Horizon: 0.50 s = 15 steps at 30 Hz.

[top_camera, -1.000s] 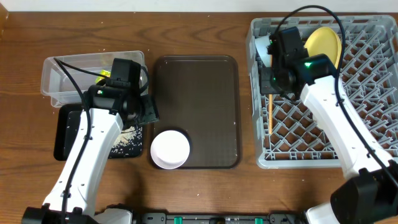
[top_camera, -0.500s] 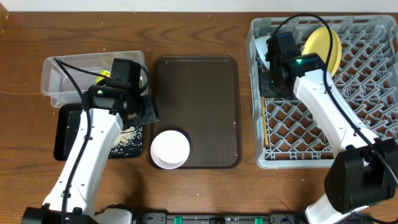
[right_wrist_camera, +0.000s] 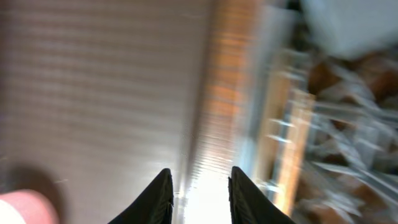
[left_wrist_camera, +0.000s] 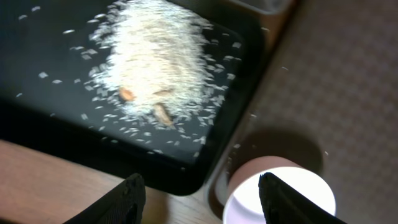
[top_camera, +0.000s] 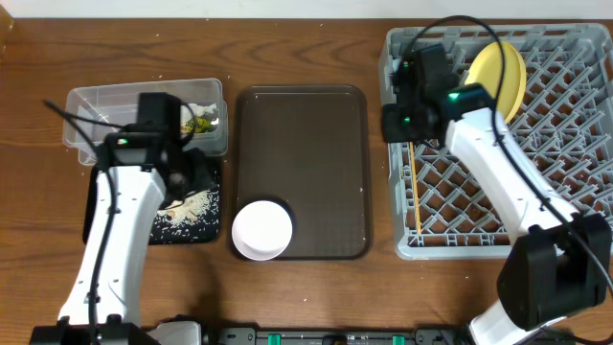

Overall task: Sort waste into correct bins and load items into the dishwasher rack
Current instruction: 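Reach the right gripper to the white bowl and grasp its rim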

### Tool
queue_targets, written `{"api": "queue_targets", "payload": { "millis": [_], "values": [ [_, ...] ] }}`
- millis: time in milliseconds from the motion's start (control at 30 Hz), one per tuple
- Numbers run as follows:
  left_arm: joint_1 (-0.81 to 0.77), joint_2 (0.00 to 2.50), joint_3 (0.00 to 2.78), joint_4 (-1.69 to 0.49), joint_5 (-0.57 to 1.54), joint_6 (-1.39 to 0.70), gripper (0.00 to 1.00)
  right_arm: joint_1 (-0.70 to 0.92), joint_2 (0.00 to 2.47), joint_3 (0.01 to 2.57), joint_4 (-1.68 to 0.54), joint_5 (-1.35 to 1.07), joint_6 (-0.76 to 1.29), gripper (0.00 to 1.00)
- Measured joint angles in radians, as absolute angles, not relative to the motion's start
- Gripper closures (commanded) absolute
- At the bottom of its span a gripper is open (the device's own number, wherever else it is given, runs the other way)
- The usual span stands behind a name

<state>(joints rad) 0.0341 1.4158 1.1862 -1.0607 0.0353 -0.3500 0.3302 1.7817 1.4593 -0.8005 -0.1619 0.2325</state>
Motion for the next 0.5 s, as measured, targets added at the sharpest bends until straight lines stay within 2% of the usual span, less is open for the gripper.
{"api": "queue_targets", "payload": {
  "millis": [300,500],
  "values": [
    [0.144,1.416,1.186,-1.077,0.022,-0.363,0.38,0.587,1.788,1.459,-0.738,-0.224,0.221,0.61],
    [0.182,1.416,1.186,-1.082,0.022,-0.363,0.37,0.727,1.870,1.459,-0.747,-0.217,0.220,0.61]
  ]
}}
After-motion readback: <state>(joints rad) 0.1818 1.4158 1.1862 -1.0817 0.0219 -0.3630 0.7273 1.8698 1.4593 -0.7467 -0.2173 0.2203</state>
